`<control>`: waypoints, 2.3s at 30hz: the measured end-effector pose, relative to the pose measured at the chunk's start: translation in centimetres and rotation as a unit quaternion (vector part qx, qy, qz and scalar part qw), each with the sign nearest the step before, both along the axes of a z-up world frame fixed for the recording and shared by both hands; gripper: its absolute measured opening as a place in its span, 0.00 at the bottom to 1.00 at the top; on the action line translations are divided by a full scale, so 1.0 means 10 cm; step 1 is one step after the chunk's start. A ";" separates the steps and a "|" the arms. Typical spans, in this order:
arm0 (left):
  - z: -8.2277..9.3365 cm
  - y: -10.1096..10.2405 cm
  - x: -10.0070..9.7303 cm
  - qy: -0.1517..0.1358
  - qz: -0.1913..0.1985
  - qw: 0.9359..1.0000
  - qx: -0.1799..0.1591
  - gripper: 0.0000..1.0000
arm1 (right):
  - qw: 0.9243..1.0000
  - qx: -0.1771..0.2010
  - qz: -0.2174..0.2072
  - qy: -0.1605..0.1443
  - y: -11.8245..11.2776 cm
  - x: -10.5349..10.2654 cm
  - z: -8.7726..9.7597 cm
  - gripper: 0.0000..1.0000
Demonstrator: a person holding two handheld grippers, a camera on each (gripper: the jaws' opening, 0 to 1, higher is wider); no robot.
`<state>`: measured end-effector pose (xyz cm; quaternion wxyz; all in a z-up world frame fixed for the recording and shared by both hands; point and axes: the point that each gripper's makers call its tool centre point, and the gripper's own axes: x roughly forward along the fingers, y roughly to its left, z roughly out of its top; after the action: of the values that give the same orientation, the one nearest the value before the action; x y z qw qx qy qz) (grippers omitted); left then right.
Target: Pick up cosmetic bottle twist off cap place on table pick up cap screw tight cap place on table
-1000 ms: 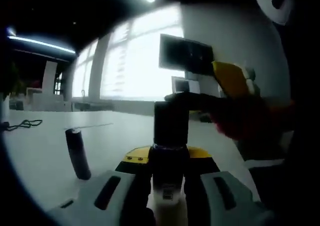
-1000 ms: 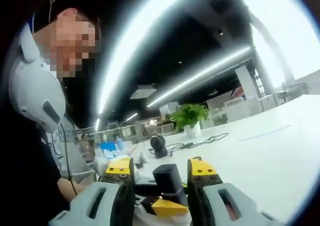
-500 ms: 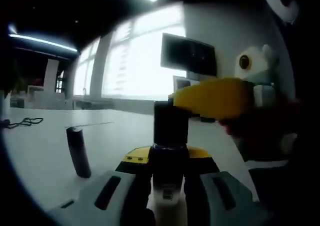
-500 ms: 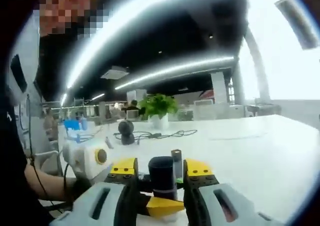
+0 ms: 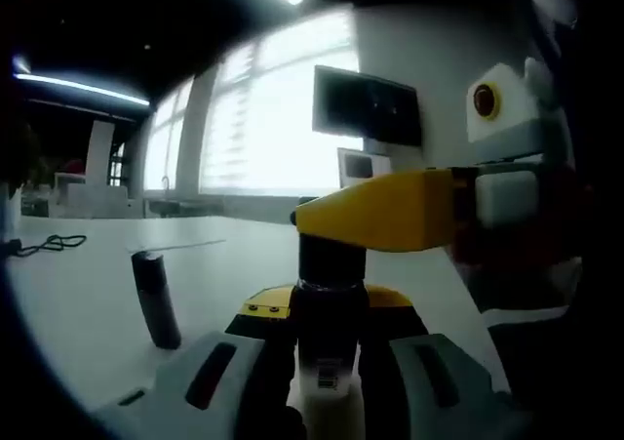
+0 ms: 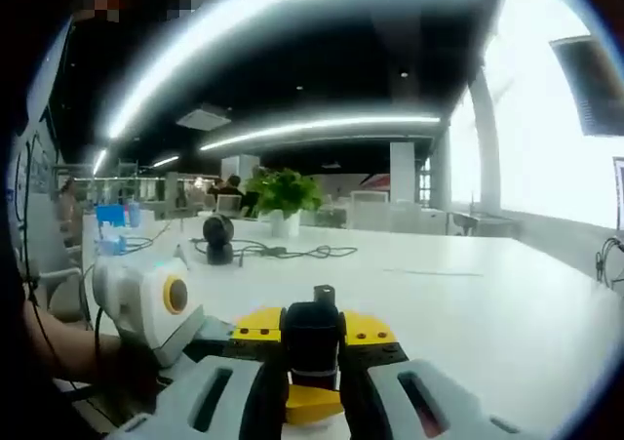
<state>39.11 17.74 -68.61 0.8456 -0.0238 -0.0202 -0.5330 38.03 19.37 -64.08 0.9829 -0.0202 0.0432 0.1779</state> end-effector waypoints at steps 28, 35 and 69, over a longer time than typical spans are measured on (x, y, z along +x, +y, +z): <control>0.00 0.00 0.01 0.005 0.005 1.000 -0.004 0.14 | 0.972 0.004 0.234 0.025 0.10 0.07 -0.02 0.13; -0.01 0.00 0.00 0.001 0.003 1.000 -0.003 0.14 | 0.955 0.008 0.294 0.026 0.12 0.06 -0.01 0.13; 0.00 -0.01 -0.03 -0.002 -0.004 1.000 -0.004 0.14 | 0.817 -0.024 0.575 0.033 0.21 -0.03 -0.02 0.13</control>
<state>38.81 17.60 -68.64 0.8431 -0.0269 -0.0238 -0.5366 37.75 21.43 -64.31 0.6991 -0.0595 0.0603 0.7100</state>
